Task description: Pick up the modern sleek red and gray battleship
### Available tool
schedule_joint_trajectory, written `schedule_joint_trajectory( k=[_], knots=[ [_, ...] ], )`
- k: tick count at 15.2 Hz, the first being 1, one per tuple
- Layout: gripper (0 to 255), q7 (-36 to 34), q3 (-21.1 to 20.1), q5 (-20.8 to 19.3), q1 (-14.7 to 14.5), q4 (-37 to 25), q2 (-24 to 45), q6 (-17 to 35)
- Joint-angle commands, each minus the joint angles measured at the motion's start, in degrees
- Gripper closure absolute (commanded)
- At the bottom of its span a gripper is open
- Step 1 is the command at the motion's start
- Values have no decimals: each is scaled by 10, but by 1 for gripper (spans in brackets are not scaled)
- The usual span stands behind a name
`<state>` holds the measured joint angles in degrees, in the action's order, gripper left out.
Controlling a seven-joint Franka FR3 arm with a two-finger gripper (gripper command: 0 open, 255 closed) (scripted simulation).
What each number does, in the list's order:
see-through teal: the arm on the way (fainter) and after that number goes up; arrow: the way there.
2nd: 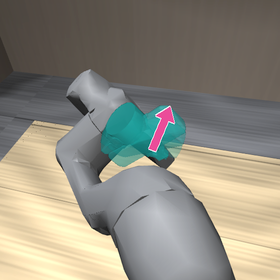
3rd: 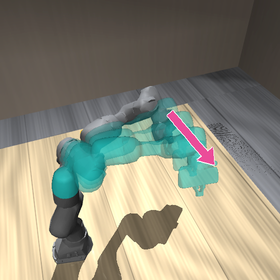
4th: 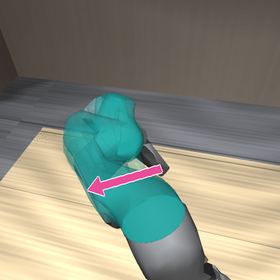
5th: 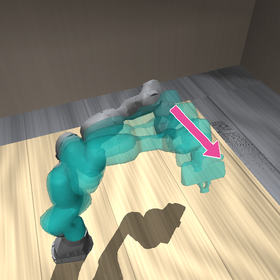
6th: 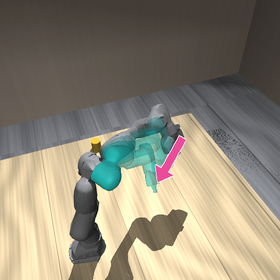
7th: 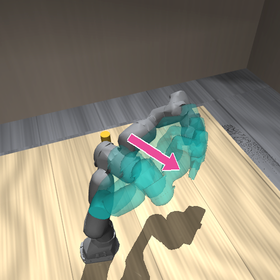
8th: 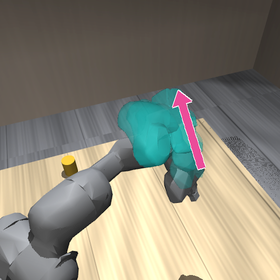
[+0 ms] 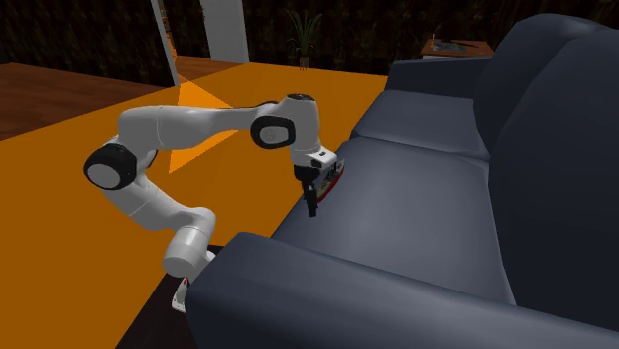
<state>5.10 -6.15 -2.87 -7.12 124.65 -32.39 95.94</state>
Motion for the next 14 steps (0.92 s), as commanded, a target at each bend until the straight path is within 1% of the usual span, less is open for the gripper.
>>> schedule_joint_trajectory(
  k=[1,7,14],
  knots=[
    [0,13,-10,8,-14,-27,31,6],
    [0,52,-40,26,-52,-102,112,20],
    [0,96,-80,39,-92,-196,202,22]
  ],
)
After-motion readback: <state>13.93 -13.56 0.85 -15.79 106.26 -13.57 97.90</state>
